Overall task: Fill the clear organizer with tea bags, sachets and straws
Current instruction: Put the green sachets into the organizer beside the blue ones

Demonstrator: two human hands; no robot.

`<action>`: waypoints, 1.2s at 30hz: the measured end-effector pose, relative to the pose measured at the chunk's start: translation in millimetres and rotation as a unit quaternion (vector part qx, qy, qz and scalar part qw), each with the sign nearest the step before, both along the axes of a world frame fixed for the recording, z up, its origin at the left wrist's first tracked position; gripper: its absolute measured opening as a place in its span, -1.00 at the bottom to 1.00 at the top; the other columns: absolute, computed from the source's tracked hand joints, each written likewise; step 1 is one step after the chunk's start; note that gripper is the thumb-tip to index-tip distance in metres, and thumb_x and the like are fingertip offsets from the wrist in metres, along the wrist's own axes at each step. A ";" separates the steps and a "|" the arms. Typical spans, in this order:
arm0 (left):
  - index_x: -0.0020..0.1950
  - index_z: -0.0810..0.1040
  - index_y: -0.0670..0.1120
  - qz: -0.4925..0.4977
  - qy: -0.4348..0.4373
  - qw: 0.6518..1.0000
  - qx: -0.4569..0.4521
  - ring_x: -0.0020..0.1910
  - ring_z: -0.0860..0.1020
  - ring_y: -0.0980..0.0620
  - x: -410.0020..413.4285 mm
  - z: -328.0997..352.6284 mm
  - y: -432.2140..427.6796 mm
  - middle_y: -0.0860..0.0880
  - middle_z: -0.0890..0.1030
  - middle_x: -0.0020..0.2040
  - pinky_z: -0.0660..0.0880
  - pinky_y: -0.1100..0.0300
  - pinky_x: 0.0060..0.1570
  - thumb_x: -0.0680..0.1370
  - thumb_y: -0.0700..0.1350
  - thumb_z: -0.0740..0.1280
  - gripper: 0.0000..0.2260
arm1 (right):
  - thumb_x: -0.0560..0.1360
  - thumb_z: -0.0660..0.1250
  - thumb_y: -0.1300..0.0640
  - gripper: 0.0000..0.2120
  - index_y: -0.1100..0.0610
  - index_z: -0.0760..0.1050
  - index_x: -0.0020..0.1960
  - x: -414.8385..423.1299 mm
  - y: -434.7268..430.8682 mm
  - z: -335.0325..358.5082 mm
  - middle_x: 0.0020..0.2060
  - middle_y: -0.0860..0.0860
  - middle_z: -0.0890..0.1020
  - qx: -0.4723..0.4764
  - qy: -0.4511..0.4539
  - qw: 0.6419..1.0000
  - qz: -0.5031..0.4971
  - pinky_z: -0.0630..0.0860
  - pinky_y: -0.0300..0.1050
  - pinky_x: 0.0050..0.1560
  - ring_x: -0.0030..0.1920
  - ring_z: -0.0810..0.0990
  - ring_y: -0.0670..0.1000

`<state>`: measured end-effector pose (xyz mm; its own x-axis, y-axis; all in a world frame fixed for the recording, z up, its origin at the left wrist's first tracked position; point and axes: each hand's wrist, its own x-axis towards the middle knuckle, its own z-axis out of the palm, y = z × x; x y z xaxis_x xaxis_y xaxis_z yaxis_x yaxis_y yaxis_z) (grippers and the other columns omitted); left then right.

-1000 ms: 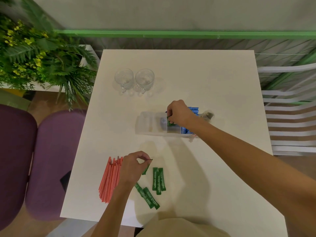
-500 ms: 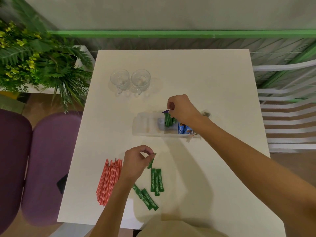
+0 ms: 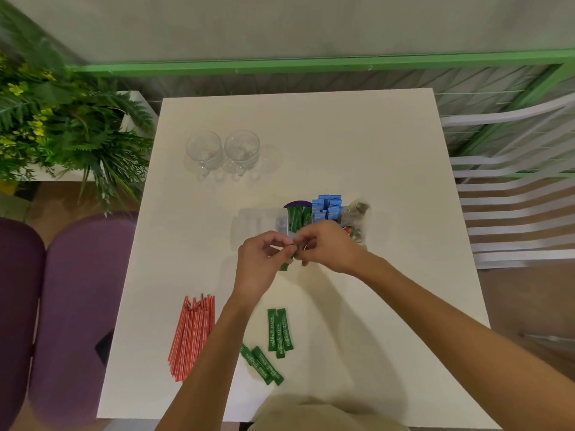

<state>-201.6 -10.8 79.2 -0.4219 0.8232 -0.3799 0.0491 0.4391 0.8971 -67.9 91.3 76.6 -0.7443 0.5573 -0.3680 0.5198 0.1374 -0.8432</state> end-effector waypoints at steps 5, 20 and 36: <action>-0.20 0.65 -0.02 0.012 -0.001 1.000 0.025 -0.26 0.63 0.05 -7.2 2.8 14.3 -0.05 0.69 -0.21 0.47 0.27 -0.36 0.44 -0.25 0.48 -0.87 | 0.43 0.46 0.22 -0.90 0.22 0.63 -0.08 -5.9 15.8 15.0 -0.26 0.13 0.69 -0.015 -0.010 1.000 -0.006 0.61 -0.10 -0.22 -0.24 0.69 0.04; -0.02 0.64 -0.02 0.020 0.109 0.993 -0.046 -0.30 0.63 0.03 -36.3 -42.4 -56.3 -0.04 0.66 -0.22 0.50 0.39 -0.32 0.50 -0.25 0.43 -0.86 | 0.46 0.35 0.30 -0.89 0.21 0.63 -0.06 -35.3 65.8 -1.6 -0.10 0.18 0.60 0.187 -0.166 0.968 0.029 0.60 0.00 -0.19 -0.27 0.60 0.15; 0.11 0.56 0.10 -0.125 0.294 0.923 -0.213 -0.02 0.48 0.15 -27.1 -95.5 -106.1 0.17 0.54 -0.02 0.45 0.26 -0.23 0.49 -0.08 0.43 -0.78 | 0.46 0.30 0.27 -0.83 0.13 0.60 0.00 -49.7 62.3 -5.5 -0.03 0.13 0.57 0.300 -0.254 0.915 0.091 0.46 -0.08 -0.19 -0.13 0.60 0.18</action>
